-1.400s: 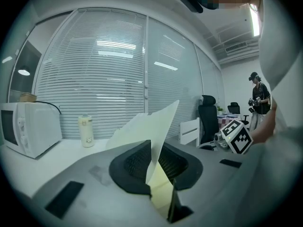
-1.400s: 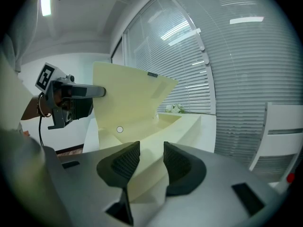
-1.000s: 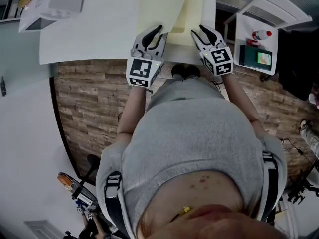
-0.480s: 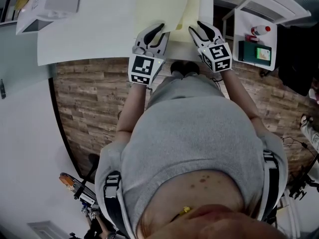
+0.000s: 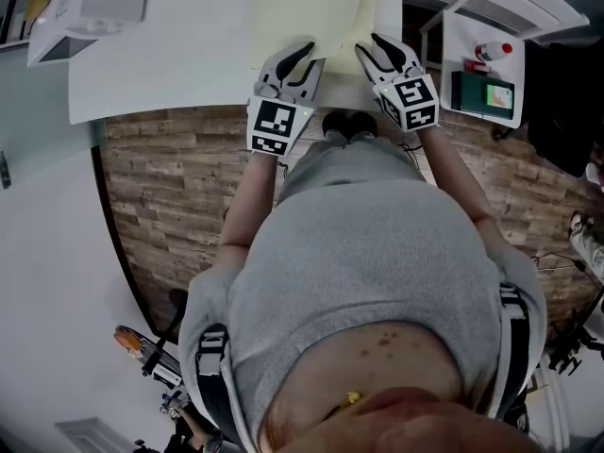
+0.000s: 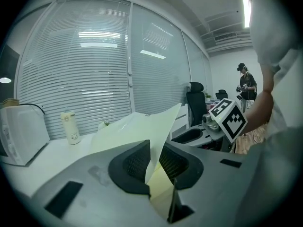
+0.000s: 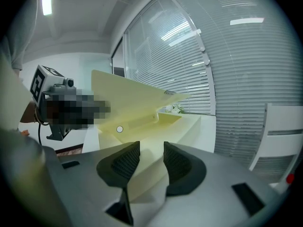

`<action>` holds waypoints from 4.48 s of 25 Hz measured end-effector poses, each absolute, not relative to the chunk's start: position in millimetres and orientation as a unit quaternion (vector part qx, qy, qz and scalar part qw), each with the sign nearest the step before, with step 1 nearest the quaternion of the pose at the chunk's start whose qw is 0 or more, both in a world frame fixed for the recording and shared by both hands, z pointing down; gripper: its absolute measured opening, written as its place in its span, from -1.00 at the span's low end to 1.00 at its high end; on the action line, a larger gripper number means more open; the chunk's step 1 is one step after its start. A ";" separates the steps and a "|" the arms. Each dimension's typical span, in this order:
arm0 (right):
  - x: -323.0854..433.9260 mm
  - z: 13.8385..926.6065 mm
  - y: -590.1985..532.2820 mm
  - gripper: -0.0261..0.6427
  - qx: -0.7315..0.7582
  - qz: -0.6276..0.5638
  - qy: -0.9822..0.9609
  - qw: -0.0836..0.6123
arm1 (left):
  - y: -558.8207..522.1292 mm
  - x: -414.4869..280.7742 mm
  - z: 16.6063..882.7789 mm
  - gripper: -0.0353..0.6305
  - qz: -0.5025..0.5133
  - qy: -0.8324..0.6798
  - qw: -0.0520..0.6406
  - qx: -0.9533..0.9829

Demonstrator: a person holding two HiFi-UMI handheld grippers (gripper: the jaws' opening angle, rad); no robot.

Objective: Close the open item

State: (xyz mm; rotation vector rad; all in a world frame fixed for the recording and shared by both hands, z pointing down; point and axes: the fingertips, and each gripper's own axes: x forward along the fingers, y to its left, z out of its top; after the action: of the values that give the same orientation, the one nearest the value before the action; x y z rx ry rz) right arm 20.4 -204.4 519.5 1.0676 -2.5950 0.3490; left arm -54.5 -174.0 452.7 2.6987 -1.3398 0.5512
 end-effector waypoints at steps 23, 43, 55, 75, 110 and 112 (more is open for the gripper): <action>18.2 519.5 -204.4 -0.35 0.381 0.115 -0.902 0.166 | -168.3 -46.7 470.9 -0.73 0.217 -0.410 0.044 0.885; 16.1 520.1 -204.1 -0.35 0.385 0.116 -0.899 0.174 | -166.9 -39.5 491.5 -0.70 0.259 -0.375 0.063 0.888; 17.6 519.7 -205.2 -0.35 0.381 0.128 -0.899 0.174 | -166.4 -38.2 498.5 -0.69 0.269 -0.365 0.077 0.888; 16.9 519.5 -205.8 -0.35 0.358 0.135 -0.907 0.179 | -167.5 -32.2 513.3 -0.67 0.291 -0.354 0.087 0.885; 19.5 514.6 -286.5 -0.69 0.350 0.057 -0.901 0.250 | -164.9 -25.0 523.2 -0.65 0.292 -0.361 0.088 0.881; 19.7 516.7 -287.0 -0.69 0.354 0.067 -0.899 0.247 | -164.4 -25.3 524.2 -0.64 0.293 -0.358 0.090 0.882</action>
State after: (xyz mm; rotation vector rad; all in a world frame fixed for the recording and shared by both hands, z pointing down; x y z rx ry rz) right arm 19.7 -287.0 516.7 0.9660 -2.4526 0.1830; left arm -25.3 -164.4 524.2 2.6225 -1.0658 0.8719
